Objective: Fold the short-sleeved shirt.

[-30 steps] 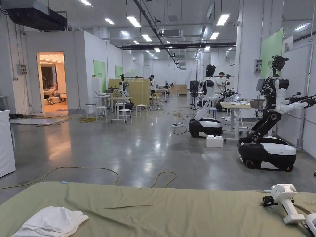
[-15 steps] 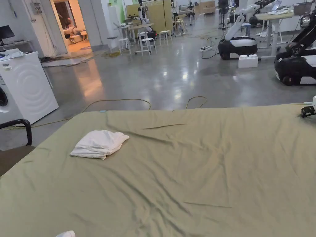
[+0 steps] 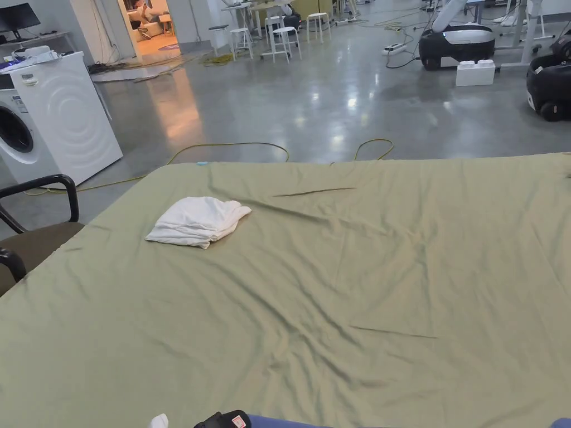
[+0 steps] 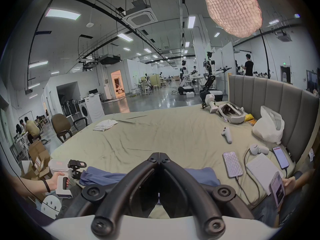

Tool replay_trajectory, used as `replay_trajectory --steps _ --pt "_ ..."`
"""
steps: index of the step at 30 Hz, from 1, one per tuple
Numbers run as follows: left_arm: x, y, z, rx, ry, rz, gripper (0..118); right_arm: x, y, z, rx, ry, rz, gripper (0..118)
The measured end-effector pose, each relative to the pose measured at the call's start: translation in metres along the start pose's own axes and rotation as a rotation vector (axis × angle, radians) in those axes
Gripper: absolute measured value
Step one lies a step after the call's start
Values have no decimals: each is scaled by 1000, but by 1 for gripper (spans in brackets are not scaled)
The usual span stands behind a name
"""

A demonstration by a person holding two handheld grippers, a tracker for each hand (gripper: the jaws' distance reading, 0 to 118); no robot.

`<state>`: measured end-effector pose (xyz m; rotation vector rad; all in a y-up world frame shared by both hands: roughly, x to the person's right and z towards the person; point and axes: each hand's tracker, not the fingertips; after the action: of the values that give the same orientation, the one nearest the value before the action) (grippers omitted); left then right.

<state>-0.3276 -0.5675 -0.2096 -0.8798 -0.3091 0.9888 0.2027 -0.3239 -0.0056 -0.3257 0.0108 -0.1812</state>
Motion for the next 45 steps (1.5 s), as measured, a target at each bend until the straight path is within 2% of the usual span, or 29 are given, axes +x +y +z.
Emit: replay_trajectory --steps 2,3,4,5,6,8,10,12,13,14,15,18,20,21,24,27,31,34,35,38,39,41,42,43,45 --pt "6 -1 -5 0 -17 -5 94 -1 -1 -2 -9 6 -14 0" --pt "10 -4 -8 -14 -22 -9 82 -2 -1 -2 -9 8 -15 0" --pt "14 -8 -14 -40 -8 -14 59 -4 -1 -3 -11 9 -15 0" --pt "15 -9 -17 -68 44 -30 25 -5 -1 -4 -14 9 -13 0" --pt "17 -13 -18 -55 96 -39 10 -4 -1 -3 -17 9 -11 0" --pt "16 -19 -13 -11 25 46 10 12 -25 -9 -23 8 -6 0" --pt "5 1 2 71 42 62 10 14 -26 -8 -37 18 -18 0" --pt "12 11 23 119 -7 58 10 17 -25 -8 -110 144 -72 0" --pt "23 17 34 131 -11 53 10 15 -27 -8 -97 145 -56 0" --pt "30 28 49 173 25 29 10 10 -31 -8 -78 97 -26 0" --pt "34 38 61 183 44 11 10 7 -33 -10 -93 102 -22 0" --pt "70 58 98 231 191 -199 10 7 -39 -18 -113 105 -20 0" --pt "96 60 112 242 230 -280 10 9 -41 -22 -113 129 -68 0" --pt "80 71 111 255 207 -303 10 9 -41 -23 -108 141 -90 0" --pt "107 48 87 219 95 -388 10 7 -40 -23 -93 151 -99 0" --pt "135 -2 28 44 24 -432 10 4 -35 -17 -75 129 -57 0" --pt "146 -52 -53 -145 17 -419 10 10 -32 0 -56 92 -16 0" --pt "156 -82 -94 -246 71 -498 11 21 -35 12 -52 59 -33 0" --pt "156 -87 -101 -251 77 -518 16 24 -38 16 -51 38 -43 0" --pt "161 -88 -110 -263 84 -515 86 37 -45 22 -62 6 -99 0" --pt "162 -86 -106 -248 78 -506 92 41 -47 23 -64 2 -116 0" --pt "165 -79 -89 -183 -23 -466 89 49 -52 26 -64 -5 -145 0" --pt "165 -76 -83 -176 -44 -456 79 52 -54 27 -64 -5 -156 0" --pt "163 -73 -79 -179 -30 -461 64 55 -55 27 -66 -6 -174 0" --pt "161 -75 -79 -182 30 -501 9 54 -52 24 -70 -11 -196 0"
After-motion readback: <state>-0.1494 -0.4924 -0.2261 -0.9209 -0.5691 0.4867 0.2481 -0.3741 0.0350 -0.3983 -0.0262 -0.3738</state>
